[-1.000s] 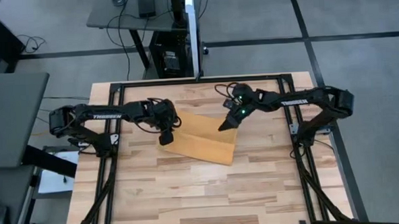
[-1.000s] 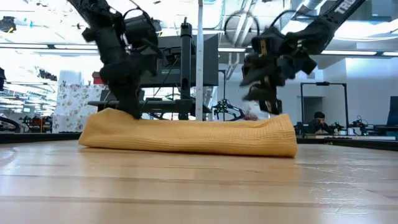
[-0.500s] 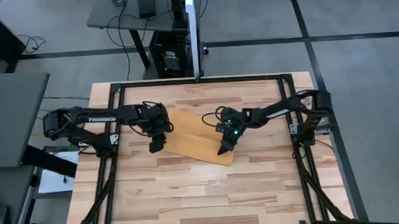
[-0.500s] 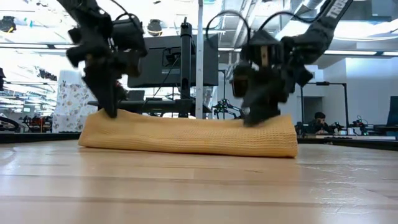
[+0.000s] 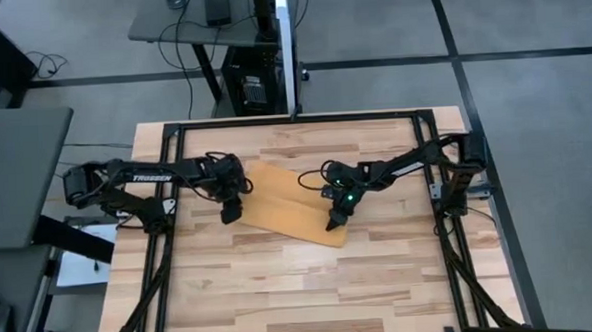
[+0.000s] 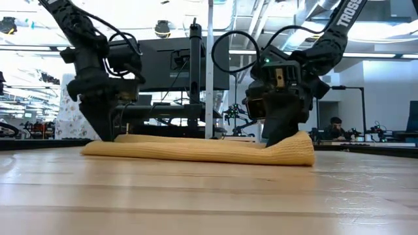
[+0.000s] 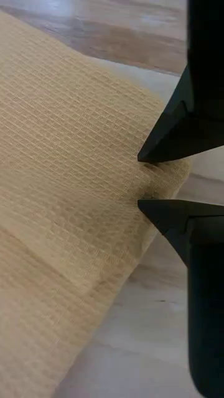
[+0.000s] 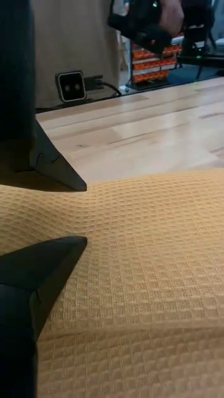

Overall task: Roll towel
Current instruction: Roll the yellow towel

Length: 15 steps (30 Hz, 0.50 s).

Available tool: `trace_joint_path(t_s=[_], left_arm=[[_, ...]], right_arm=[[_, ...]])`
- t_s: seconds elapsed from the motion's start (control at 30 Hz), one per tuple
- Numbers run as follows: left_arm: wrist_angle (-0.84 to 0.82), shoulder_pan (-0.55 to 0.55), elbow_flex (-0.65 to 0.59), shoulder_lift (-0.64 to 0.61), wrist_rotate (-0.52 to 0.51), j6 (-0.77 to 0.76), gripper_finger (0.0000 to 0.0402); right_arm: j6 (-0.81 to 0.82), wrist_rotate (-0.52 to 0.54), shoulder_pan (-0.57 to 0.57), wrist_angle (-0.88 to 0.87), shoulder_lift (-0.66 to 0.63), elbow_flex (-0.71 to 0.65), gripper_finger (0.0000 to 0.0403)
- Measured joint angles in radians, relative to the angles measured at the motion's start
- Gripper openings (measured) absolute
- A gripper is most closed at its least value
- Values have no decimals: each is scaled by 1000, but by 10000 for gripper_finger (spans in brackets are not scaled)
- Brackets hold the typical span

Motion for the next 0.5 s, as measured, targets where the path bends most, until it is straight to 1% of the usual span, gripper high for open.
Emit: trace_joint_path(t_s=[0.1, 0.17, 0.27, 0.33, 0.4, 0.47, 0.5], left_arm=[[-79, 0, 70, -14, -1, -10, 91], [-148, 0, 142, -34, -1, -10, 91], [-189, 0, 244, -72, -23, 10, 91], [-144, 2, 281, -84, -78, 29, 91], [-74, 18, 288, -81, -112, 48, 91], [-3, 39, 284, -39, -112, 54, 91], [19, 51, 282, -10, -114, 46, 91]], right_arm=[[5, -34, -33, -16, -74, 17, 120], [17, -52, -47, -29, -140, 27, 120], [20, -42, -57, -30, -236, 33, 120], [15, 43, -67, -51, -287, 35, 120], [3, 207, -73, -102, -306, 36, 120], [15, 377, -76, -180, -302, 34, 120], [38, 434, -76, -217, -293, 34, 120]])
